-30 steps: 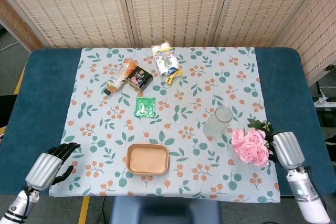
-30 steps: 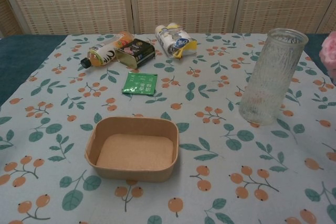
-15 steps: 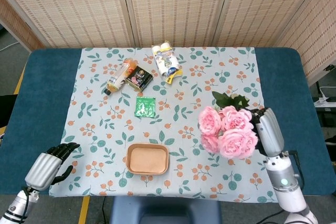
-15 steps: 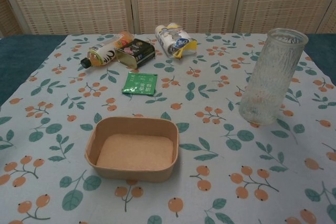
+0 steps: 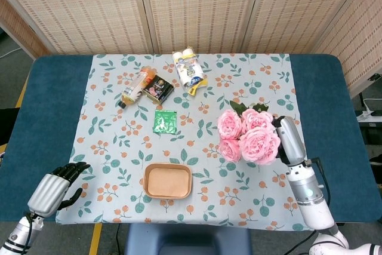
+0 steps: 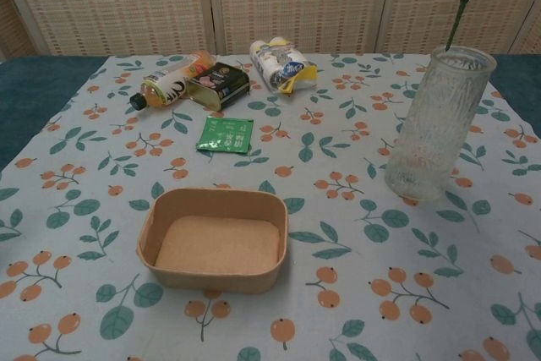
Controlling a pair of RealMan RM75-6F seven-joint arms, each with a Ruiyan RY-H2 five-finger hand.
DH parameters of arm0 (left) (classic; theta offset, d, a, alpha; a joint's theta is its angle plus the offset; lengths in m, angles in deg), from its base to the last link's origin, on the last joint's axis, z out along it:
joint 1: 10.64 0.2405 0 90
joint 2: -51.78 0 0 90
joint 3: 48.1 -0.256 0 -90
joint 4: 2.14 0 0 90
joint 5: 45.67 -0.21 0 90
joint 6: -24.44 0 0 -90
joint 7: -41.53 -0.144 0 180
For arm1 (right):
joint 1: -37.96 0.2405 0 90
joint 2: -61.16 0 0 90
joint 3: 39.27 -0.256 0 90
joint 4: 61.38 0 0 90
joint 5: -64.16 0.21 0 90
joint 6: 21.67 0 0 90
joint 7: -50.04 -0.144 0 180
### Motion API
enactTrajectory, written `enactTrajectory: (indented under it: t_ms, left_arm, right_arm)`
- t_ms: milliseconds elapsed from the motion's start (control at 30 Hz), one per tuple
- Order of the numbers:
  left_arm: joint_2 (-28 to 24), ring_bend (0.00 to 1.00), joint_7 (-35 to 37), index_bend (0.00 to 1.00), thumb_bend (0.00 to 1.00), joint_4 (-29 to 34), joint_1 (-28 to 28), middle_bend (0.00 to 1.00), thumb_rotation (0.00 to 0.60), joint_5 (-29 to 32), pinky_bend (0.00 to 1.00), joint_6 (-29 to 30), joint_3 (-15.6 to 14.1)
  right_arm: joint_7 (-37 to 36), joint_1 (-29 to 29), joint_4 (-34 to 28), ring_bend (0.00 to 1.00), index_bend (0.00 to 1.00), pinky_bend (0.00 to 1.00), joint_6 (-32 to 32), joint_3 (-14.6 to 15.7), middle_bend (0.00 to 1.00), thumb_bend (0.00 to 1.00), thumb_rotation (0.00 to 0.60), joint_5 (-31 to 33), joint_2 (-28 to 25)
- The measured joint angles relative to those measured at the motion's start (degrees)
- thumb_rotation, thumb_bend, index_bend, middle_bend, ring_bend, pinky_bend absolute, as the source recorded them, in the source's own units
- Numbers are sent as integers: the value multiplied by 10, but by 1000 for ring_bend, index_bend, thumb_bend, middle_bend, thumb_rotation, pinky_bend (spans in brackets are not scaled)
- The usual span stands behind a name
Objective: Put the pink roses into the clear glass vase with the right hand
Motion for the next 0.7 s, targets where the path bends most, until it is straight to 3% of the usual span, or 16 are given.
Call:
enactTrajectory:
  t_ms: [433, 700]
  left_arm:
    - [-1, 229, 0, 179, 425, 1, 1, 193, 600, 0, 392, 3, 1]
    - [-2, 229, 1, 179, 426, 1, 2, 192, 600, -2, 392, 6, 1]
  right_arm:
    - [-28, 14, 57, 1000, 885, 963, 31, 0, 955, 591, 600, 28, 21]
    - [-45, 6, 76, 1000, 885, 963, 32, 16, 955, 591, 600, 20, 22]
